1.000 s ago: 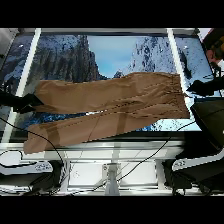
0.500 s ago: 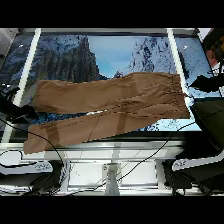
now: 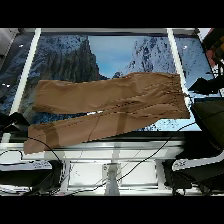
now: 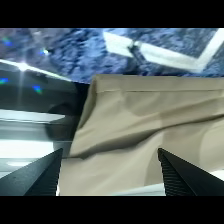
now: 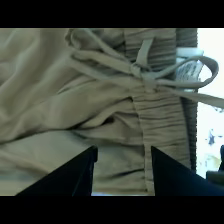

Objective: Fold the clothes and pants, and hang the long-sleeved shirts on hangers.

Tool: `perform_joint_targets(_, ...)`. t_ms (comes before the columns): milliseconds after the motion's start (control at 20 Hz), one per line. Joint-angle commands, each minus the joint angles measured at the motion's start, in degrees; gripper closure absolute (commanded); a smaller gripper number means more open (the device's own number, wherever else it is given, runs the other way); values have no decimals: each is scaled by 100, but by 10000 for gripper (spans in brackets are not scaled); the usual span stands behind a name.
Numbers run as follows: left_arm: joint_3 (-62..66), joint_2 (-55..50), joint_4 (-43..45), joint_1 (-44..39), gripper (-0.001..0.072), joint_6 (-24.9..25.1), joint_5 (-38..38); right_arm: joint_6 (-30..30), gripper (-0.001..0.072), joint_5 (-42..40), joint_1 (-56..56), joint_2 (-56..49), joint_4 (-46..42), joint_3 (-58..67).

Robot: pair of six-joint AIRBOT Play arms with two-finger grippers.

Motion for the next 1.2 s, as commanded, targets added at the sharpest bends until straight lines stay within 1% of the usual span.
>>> perform_joint_targets(0,-4,-190,-417,225,17,343,66,4,306,380,0,26,-9,7)
perform_joint_targets(100,-4,-343,-780,199,16,457,133,7,309,544,0,26,-28,4)
perform_joint_targets(150,-4,-420,-815,175,16,457,199,7,346,597,0,26,-81,4)
perform_joint_targets(450,-7,-772,-876,94,16,452,160,140,344,636,0,26,-186,4)
perform_joint_targets(550,-7,-796,-1014,74,18,452,103,157,345,636,0,26,-184,4)
perform_joint_targets(600,-7,-798,-1067,57,59,450,81,157,345,636,0,26,-184,4)
perform_joint_targets(650,-7,-798,-1084,35,146,448,83,173,345,638,0,26,-184,4)
perform_joint_targets(700,-7,-802,-1132,2,170,448,85,190,345,638,0,26,-184,7)
perform_joint_targets(800,-7,-844,-1167,-83,171,385,83,201,345,638,0,26,-184,4)
perform_joint_targets(850,-7,-874,-1165,-149,234,332,83,219,344,636,0,26,-181,4)
perform_joint_targets(950,-7,-957,-1165,-286,437,282,87,247,344,612,2,24,-179,-7)
perform_joint_targets(1000,-4,-999,-1165,-350,580,284,87,247,344,605,0,24,-179,-11)
perform_joint_targets(1050,-4,-1045,-1165,-411,685,282,131,245,344,603,0,24,-181,-11)
perform_joint_targets(1100,-2,-1080,-1169,-457,686,273,225,247,344,590,2,24,-181,-11)
perform_joint_targets(1150,-2,-1084,-1161,-485,686,160,376,245,344,573,0,24,-181,-11)
